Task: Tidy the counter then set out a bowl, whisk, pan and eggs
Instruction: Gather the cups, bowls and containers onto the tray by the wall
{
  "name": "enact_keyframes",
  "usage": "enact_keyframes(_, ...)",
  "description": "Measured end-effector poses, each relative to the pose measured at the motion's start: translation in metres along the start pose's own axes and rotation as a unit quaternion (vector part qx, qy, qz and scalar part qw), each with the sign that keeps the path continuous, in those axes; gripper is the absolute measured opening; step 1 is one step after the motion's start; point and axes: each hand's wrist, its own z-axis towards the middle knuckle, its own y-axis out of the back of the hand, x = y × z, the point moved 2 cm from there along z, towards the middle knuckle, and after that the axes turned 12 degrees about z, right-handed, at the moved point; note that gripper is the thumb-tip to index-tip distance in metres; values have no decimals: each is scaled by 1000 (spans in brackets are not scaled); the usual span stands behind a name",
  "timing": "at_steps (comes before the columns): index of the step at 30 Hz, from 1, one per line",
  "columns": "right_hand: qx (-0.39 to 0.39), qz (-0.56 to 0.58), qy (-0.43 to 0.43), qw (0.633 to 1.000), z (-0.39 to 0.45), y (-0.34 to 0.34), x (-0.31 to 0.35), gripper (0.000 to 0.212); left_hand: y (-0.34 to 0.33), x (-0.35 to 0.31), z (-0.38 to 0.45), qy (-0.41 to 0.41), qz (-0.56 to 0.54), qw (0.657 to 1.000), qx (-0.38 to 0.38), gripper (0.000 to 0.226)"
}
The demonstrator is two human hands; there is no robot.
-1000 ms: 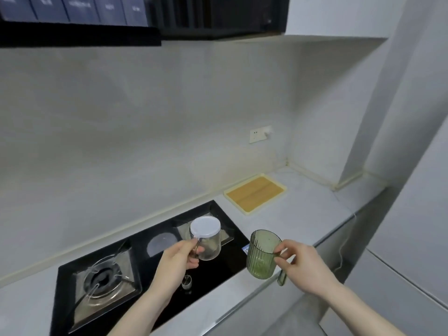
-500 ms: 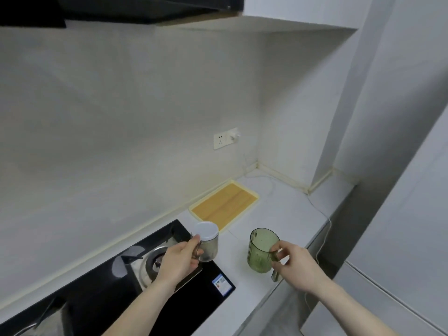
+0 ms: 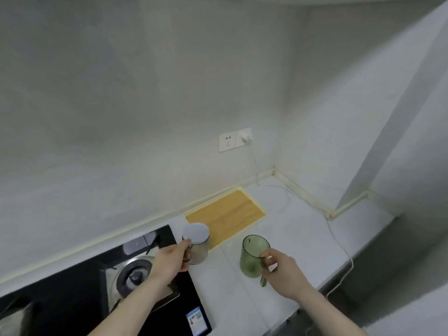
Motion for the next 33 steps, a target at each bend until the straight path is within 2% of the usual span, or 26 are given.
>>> enact_keyframes(7, 68, -14, 41, 997, 95, 20, 2, 16, -34, -5, 29, 16, -16, 998, -64, 47)
enact_keyframes(12, 125, -47, 70, 989, 165, 5, 10, 20, -45, 15, 39, 26, -63, 993, -96, 44)
enact_keyframes(16, 148, -59, 59, 986, 205, -20, 7, 26, -59, 24, 39, 13, -47, 995, -82, 26)
enact_keyframes(23, 179, -74, 18, 981, 243, -51, -8, 39, -80, 20, 60, 26, 13, 995, -93, 26)
enact_keyframes(26, 202, -83, 3, 976, 251, -55, -12, 52, -90, 16, 80, 30, 30, 995, -87, 32)
enact_keyframes(28, 214, -89, -8, 973, 255, -56, -16, 59, -99, 12, 91, 45, 21, 995, -81, 28)
enact_keyframes(33, 231, -99, -16, 968, 255, -54, -19, 57, -123, 12, 116, 76, -5, 995, -61, 18)
